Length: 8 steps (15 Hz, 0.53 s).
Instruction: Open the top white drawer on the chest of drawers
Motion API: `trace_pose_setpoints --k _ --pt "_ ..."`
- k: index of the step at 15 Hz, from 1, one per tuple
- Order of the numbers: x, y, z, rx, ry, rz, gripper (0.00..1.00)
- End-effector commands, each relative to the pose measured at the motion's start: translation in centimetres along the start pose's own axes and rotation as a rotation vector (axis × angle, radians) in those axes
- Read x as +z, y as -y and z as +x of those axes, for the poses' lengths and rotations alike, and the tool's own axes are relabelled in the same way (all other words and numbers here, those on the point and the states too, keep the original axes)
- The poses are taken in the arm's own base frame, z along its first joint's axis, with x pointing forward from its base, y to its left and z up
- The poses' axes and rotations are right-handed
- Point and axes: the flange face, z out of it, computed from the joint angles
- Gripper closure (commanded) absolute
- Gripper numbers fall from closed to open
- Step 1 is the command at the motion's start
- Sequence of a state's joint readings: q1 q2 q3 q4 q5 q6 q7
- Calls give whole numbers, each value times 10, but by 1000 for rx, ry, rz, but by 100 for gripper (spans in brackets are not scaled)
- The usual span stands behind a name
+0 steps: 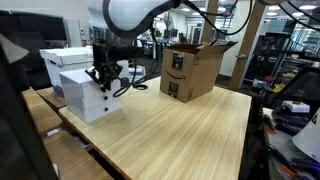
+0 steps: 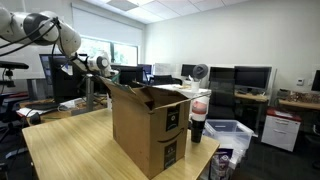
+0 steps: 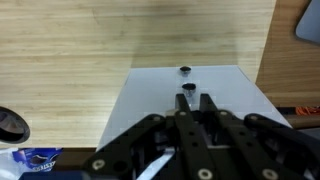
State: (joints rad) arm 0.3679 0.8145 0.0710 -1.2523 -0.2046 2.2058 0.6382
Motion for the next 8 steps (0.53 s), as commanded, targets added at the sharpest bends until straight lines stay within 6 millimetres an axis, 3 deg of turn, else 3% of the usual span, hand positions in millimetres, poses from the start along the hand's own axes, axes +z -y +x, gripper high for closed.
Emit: trace_pose_setpoints --k 1,8 --pt "-15 -25 -31 29 32 -35 91" --pt "-25 -60 -82 49 106 -79 91"
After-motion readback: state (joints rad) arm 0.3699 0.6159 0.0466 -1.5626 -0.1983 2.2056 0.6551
